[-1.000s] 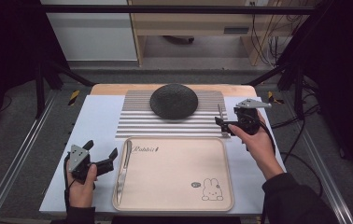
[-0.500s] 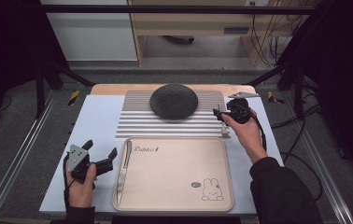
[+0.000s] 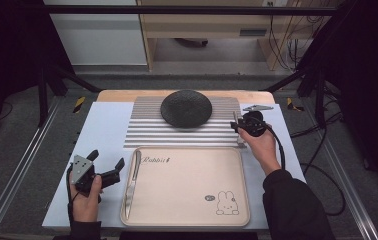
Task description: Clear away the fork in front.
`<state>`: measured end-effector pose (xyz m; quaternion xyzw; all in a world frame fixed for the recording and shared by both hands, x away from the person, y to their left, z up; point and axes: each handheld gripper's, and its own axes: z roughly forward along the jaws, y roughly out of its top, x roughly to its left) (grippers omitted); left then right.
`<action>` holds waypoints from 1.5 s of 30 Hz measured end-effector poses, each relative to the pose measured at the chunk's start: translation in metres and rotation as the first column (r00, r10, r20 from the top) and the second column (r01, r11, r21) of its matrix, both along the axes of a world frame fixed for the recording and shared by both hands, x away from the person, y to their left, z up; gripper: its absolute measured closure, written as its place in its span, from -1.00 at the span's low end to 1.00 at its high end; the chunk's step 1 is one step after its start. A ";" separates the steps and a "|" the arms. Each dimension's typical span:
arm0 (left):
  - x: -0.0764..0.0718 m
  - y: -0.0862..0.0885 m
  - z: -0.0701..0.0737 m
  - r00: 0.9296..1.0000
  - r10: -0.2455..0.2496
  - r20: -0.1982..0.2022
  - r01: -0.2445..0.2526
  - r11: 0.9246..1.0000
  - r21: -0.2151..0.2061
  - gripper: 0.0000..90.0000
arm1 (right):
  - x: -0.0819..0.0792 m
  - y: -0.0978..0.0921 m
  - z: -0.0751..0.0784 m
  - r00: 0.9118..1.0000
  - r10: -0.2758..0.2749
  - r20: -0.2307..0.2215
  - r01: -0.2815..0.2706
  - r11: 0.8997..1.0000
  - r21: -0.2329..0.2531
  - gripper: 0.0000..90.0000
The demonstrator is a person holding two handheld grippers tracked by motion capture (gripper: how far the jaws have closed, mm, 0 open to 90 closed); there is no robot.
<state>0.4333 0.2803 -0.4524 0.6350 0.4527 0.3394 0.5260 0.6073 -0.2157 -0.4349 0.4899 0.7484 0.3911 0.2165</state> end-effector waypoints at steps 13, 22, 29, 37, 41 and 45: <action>-0.001 -0.001 0.000 1.000 -0.014 0.005 0.014 1.000 0.000 -0.96 | 0.005 -0.005 -0.032 0.998 -0.044 -0.047 0.043 0.999 -0.030 0.54; 0.000 0.000 0.000 1.000 -0.019 0.000 0.019 1.000 0.000 -0.95 | 0.009 -0.008 -0.036 0.996 -0.074 -0.057 0.071 0.996 -0.056 0.58; 0.000 0.000 0.000 1.000 -0.009 -0.002 0.009 1.000 -0.001 -0.94 | 0.011 -0.007 -0.041 0.994 -0.078 -0.072 0.075 0.996 -0.046 0.59; 0.000 -0.001 0.000 1.000 -0.019 -0.005 0.019 1.000 -0.003 -0.94 | 0.013 -0.006 -0.045 0.994 -0.086 -0.065 0.082 0.994 -0.074 0.80; 0.000 -0.001 0.000 1.000 -0.022 -0.008 0.022 1.000 0.003 -0.94 | 0.013 -0.007 -0.045 0.994 -0.083 -0.064 0.079 0.995 -0.066 0.82; 0.000 -0.001 -0.001 1.000 -0.020 -0.011 0.020 1.000 0.000 -0.94 | 0.012 -0.007 -0.044 0.997 -0.035 -0.074 0.030 0.997 -0.068 0.88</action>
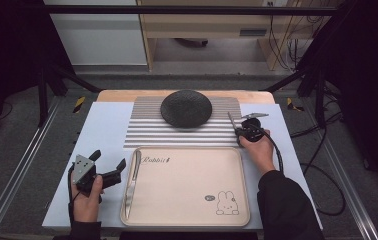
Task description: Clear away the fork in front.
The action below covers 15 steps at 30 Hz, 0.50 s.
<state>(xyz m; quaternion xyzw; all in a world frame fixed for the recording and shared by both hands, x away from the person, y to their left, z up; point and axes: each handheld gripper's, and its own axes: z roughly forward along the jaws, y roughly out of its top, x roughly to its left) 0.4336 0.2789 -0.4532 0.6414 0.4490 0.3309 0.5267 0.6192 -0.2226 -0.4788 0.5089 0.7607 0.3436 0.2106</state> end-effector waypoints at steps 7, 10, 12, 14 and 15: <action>0.000 0.000 0.000 1.000 -0.007 0.001 0.007 1.000 0.001 -0.93 | 0.001 0.000 0.001 1.000 0.008 -0.013 -0.007 1.000 0.014 0.74; 0.000 0.000 0.000 1.000 -0.007 -0.001 0.007 1.000 0.001 -0.93 | 0.001 0.003 0.000 1.000 0.005 -0.005 -0.005 1.000 0.008 0.74; 0.000 0.000 0.000 1.000 -0.008 0.000 0.008 1.000 0.001 -0.93 | 0.002 0.003 0.000 1.000 0.001 -0.001 -0.001 1.000 0.008 0.76; 0.000 0.000 0.000 1.000 -0.005 0.001 0.005 1.000 0.004 -0.93 | 0.002 0.005 -0.001 1.000 -0.006 0.004 0.006 1.000 -0.001 0.80; 0.000 0.000 0.000 1.000 -0.006 0.001 0.006 1.000 0.005 -0.93 | 0.002 0.005 -0.001 1.000 -0.006 0.004 0.006 1.000 -0.001 0.80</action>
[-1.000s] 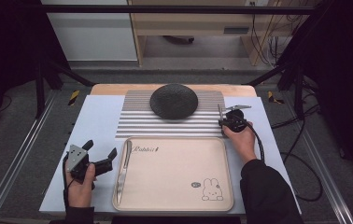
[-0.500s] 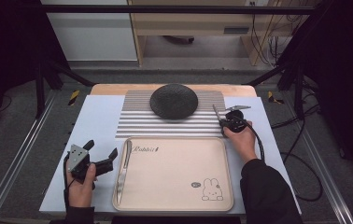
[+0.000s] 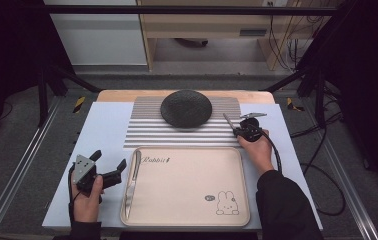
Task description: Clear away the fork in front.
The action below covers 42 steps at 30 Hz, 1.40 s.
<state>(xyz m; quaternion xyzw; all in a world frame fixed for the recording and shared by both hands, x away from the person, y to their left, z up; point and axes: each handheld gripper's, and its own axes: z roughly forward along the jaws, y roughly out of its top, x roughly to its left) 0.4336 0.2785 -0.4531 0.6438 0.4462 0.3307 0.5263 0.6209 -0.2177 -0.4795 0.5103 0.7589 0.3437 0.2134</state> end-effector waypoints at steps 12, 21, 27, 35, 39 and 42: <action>0.000 -0.001 0.000 1.000 -0.008 -0.003 0.008 1.000 0.001 -0.93 | 0.001 -0.001 -0.002 1.000 -0.011 0.015 0.011 1.000 0.027 0.89; 0.000 0.001 0.000 1.000 0.002 0.002 -0.002 1.000 -0.008 -0.93 | -0.001 -0.008 -0.003 0.999 0.021 0.031 -0.023 0.998 0.054 0.90; 0.000 0.003 0.000 1.000 0.005 0.004 -0.005 1.000 -0.008 -0.93 | -0.003 -0.006 0.002 0.999 0.043 0.027 -0.045 0.998 0.043 0.90; -0.003 0.004 0.002 1.000 0.008 0.022 -0.007 1.000 -0.010 -0.91 | -0.005 -0.007 0.003 0.998 0.056 0.027 -0.057 0.998 0.034 0.90; -0.002 0.004 0.002 1.000 0.004 0.011 -0.004 1.000 -0.020 -0.91 | -0.005 -0.006 0.003 0.998 0.058 0.027 -0.059 0.998 0.023 0.90; -0.002 0.003 0.002 1.000 0.001 0.016 -0.001 1.000 -0.011 -0.91 | -0.005 -0.005 0.004 0.998 0.060 0.028 -0.061 0.998 0.015 0.90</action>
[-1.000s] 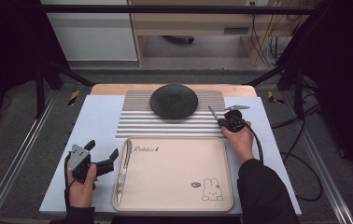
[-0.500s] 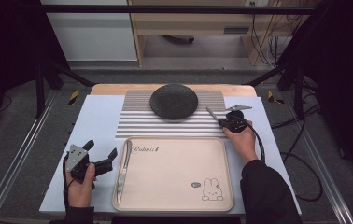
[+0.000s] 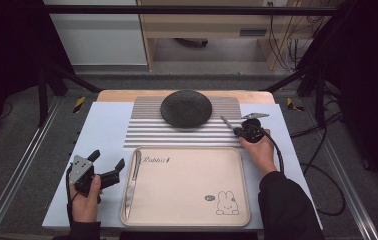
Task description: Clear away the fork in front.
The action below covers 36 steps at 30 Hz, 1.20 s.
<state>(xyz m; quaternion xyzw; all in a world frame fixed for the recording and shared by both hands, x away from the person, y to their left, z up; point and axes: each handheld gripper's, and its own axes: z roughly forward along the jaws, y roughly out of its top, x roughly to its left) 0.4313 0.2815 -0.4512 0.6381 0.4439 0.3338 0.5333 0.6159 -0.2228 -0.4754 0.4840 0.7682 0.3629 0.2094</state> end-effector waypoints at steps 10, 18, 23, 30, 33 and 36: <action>0.000 0.000 0.000 1.000 -0.004 -0.006 0.004 1.000 -0.010 -0.91 | -0.002 -0.004 0.004 1.000 -0.010 0.009 0.010 1.000 -0.014 0.90; 0.000 0.000 0.000 1.000 -0.004 -0.004 0.004 1.000 -0.003 -0.91 | -0.007 -0.006 0.014 1.000 -0.001 0.028 0.001 1.000 -0.017 0.90; 0.000 -0.001 0.000 1.000 -0.006 -0.003 0.006 1.000 -0.001 -0.91 | -0.013 -0.008 0.024 0.999 0.011 0.040 -0.010 1.000 -0.017 0.90; 0.000 -0.002 -0.001 1.000 -0.011 -0.006 0.011 1.000 -0.001 -0.91 | -0.025 -0.006 0.042 0.997 0.060 0.051 -0.059 0.998 -0.027 0.90; 0.000 -0.003 -0.001 1.000 -0.014 -0.003 0.014 1.000 0.011 -0.91 | -0.034 -0.002 0.052 0.994 0.095 0.056 -0.093 0.995 -0.037 0.90; 0.000 -0.007 0.000 1.000 -0.030 0.001 0.030 0.999 0.020 -0.91 | -0.042 0.002 0.059 0.990 0.126 0.064 -0.123 0.991 -0.043 0.90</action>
